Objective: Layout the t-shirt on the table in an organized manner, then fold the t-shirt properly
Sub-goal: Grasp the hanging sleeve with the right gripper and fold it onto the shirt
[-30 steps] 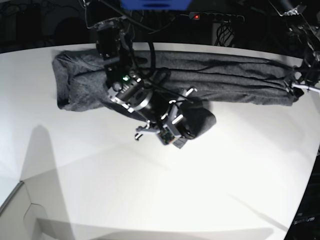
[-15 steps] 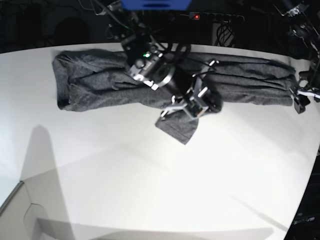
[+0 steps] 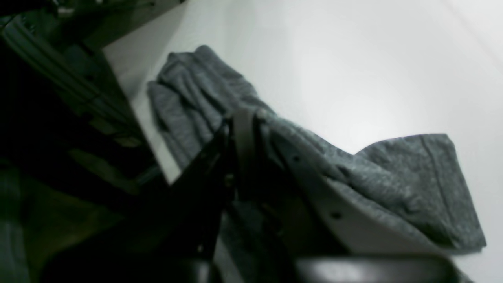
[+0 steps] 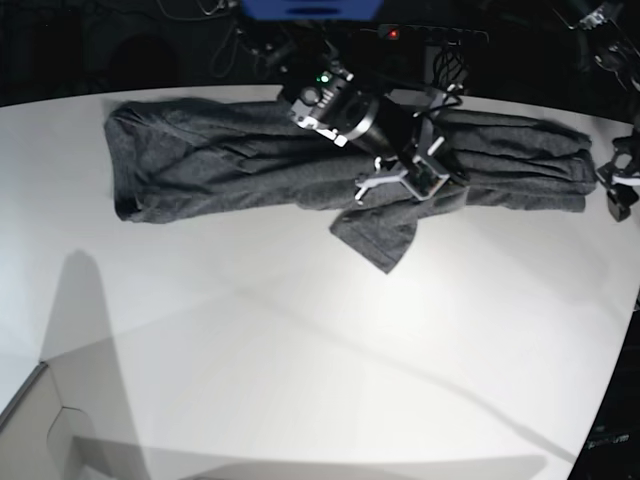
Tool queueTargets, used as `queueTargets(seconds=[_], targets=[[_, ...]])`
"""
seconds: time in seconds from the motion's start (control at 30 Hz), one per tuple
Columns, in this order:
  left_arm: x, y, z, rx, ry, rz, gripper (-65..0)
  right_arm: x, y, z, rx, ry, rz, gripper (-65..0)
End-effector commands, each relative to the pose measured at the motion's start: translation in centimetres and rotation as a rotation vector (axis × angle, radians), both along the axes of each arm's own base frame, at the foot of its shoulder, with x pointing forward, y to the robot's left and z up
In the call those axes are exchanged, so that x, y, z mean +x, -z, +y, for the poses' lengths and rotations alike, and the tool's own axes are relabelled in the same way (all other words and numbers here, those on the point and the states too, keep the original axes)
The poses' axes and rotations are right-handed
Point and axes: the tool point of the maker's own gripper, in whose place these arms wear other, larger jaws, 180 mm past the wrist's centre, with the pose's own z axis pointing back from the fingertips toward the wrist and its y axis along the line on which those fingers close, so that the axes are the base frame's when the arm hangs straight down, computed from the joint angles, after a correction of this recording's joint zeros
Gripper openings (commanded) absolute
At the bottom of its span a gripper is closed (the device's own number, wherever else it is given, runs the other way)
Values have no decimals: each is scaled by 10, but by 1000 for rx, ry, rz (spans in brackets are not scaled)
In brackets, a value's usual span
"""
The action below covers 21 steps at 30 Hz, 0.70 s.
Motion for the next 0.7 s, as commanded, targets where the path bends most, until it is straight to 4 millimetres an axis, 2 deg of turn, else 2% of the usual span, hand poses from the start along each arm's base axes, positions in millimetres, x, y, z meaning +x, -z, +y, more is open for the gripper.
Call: queueTargets(seconds=[0.0, 0.23, 0.4, 0.5, 0.67], targets=[[4, -18, 7, 36, 2, -48, -154, 2, -17, 8, 59, 3, -23, -650], [-7, -17, 16, 41, -28, -37, -154, -7, -21, 18, 63, -35, -31, -650], [-12, -14, 16, 41, -29, -24, -154, -12, -10, 22, 44, -55, -9, -650], [-12, -14, 16, 41, -29, -24, -154, -22, -15, 32, 52, -94, -17, -650], [-12, -14, 16, 41, -31, -23, -154, -28, -24, 43, 58, -143, -50, -650]])
